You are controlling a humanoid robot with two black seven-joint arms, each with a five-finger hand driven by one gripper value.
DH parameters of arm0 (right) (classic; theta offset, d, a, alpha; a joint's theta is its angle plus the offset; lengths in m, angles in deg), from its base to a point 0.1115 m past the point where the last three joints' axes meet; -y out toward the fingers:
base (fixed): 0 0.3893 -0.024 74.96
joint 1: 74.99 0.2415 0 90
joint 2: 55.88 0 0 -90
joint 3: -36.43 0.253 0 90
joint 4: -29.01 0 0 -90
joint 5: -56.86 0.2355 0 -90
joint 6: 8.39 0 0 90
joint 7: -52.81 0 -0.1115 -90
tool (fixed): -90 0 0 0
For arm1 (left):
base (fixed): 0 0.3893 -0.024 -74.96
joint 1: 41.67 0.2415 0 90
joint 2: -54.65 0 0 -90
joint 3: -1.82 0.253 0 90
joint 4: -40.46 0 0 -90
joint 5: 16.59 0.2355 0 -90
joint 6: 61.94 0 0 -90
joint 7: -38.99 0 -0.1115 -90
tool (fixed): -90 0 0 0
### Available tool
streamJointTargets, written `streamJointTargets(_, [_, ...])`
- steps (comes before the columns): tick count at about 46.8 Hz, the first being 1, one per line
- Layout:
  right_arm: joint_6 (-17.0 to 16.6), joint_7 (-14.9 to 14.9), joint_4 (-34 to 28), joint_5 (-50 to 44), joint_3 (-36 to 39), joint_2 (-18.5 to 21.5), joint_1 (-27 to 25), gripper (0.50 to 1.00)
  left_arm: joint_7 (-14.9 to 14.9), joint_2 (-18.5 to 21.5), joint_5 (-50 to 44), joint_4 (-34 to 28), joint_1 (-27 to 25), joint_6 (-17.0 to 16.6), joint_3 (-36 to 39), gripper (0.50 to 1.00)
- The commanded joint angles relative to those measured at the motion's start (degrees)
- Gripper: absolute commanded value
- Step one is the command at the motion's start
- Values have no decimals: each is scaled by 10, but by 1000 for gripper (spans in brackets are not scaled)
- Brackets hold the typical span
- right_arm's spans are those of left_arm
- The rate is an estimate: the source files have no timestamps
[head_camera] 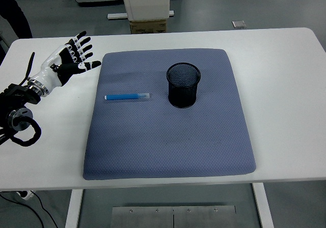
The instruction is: Left hand places marker in pen holder
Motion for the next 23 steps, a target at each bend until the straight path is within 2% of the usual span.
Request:
streamJointTargets(1, [0, 0, 0, 0, 0, 0, 0, 1000, 0, 0, 0, 0, 0, 0, 0, 1000])
streamJointTargets(17, [0, 0, 0, 0, 0, 0, 0, 1000, 0, 1, 19, 4, -8, -3, 0, 1000])
streamJointTargets(23, [0, 0, 0, 0, 0, 0, 0, 1000, 0, -7, 65, 2, -44, -5, 5, 1000])
